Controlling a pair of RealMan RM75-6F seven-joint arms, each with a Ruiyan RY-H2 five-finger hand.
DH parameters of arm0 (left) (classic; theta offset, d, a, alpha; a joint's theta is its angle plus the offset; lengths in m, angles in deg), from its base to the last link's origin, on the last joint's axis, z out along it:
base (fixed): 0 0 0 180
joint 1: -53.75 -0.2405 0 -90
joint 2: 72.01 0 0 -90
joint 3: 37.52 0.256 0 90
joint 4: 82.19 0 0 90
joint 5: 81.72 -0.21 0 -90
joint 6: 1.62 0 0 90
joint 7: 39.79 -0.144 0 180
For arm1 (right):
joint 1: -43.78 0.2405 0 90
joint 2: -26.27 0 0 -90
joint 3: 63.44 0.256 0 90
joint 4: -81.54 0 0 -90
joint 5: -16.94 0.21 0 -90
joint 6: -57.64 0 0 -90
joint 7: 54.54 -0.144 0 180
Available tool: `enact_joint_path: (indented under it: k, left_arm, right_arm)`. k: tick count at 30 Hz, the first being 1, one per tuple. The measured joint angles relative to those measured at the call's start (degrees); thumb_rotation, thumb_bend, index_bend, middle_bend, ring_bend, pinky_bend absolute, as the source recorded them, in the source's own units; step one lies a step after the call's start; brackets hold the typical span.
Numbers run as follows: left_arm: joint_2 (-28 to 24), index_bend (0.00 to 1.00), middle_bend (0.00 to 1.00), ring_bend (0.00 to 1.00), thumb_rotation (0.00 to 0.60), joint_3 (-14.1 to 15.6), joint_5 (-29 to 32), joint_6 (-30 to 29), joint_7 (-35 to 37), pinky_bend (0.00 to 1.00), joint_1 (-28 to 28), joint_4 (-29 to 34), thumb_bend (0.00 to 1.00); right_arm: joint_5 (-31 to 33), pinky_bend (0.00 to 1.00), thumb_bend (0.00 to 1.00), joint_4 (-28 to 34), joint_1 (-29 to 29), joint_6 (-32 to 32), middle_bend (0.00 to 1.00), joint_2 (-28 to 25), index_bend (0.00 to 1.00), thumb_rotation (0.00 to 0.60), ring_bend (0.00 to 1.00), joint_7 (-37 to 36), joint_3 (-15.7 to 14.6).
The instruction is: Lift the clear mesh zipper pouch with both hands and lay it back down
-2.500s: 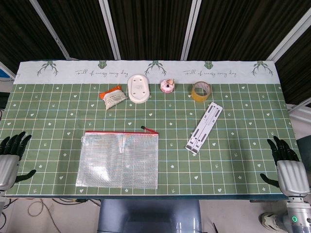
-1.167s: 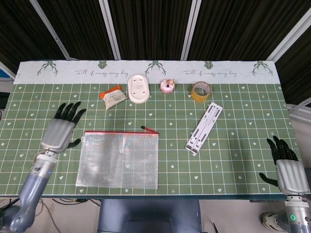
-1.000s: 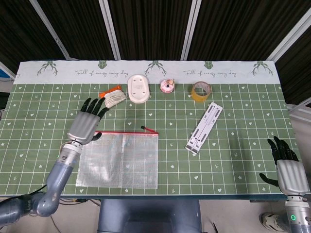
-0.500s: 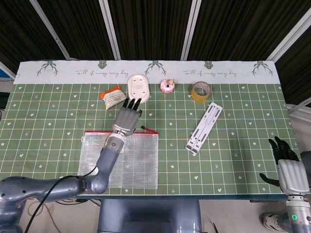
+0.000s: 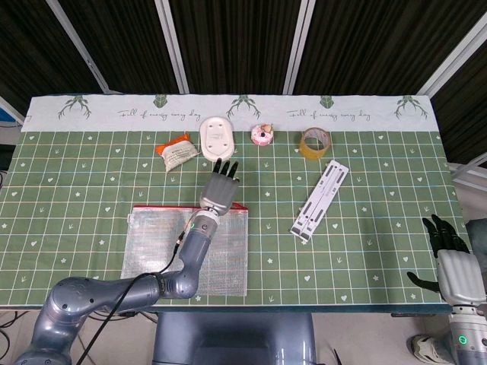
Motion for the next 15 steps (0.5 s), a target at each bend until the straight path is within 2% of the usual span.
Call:
enact_joint_path:
  k: [15]
  left_arm:
    - [4.64,0.45,0.05,0.0,0.6,0.21,1.51,2.67,0.16,0.0,1.83,-7.64,0.28]
  right_arm:
    - [1.15,0.2,0.16,0.61,-0.02,-0.65,0.0,-0.41,0.0,0.6,0.0,-0.65,0.2]
